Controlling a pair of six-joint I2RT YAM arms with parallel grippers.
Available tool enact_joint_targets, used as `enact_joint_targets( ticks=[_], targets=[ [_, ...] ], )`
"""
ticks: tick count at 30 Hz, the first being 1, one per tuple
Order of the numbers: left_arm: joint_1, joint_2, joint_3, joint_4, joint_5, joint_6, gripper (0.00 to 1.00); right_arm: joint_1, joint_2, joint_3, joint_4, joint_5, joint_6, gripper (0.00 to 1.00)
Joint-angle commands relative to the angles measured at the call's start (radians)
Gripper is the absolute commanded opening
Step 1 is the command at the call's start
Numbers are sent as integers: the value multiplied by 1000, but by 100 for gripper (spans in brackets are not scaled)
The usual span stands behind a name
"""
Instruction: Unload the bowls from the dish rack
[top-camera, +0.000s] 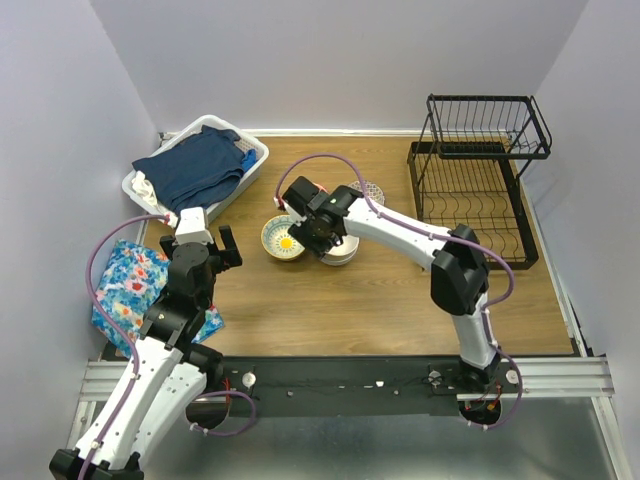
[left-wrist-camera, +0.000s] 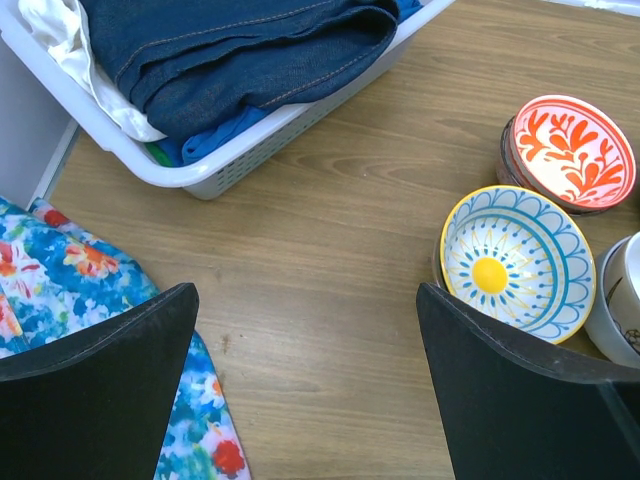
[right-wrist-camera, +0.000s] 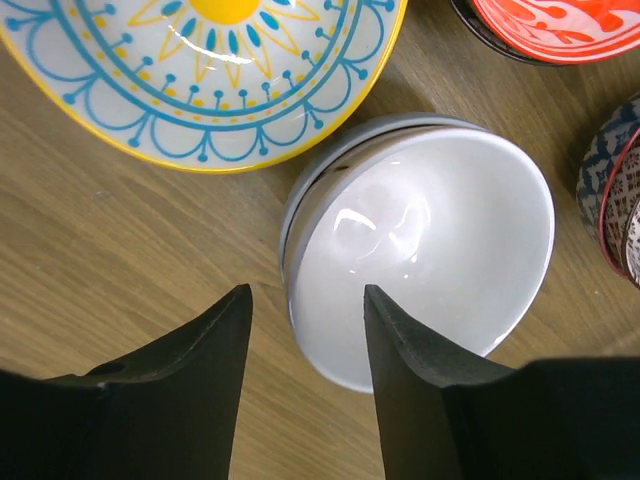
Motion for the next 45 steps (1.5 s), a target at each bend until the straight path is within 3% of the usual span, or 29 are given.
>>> enact_joint_targets(
  ticks=[1,10,16,20,28,32,34,41,45],
  targets=[
    [6,2,-6,5,4,-2,99,6,-114,-32,21,-32,74,60],
    [6,-47,63,-78,54,-42,99,-12,-299,-156,199,111,174,80],
    [6,-77,226,-224,97,-71,99,-198,-489,-355,340,148,317,83],
    [6,-110,278,-299,117,-70,99,-374,-751,-529,451,206,377,88],
    [6,-211,369,-425,100,-106,99,-427,-1210,-829,531,539,315,98],
    [6,-295,399,-454,70,-112,99,-425,-1445,-972,572,590,308,99],
    [6,-367,384,-466,19,-140,99,-427,-1659,-1061,626,588,245,99],
    [6,-516,312,-474,-87,-247,99,-427,-1946,-1219,767,605,128,100],
    [6,-536,289,-495,-151,-290,99,-428,-2022,-1253,756,613,117,100]
  ],
)
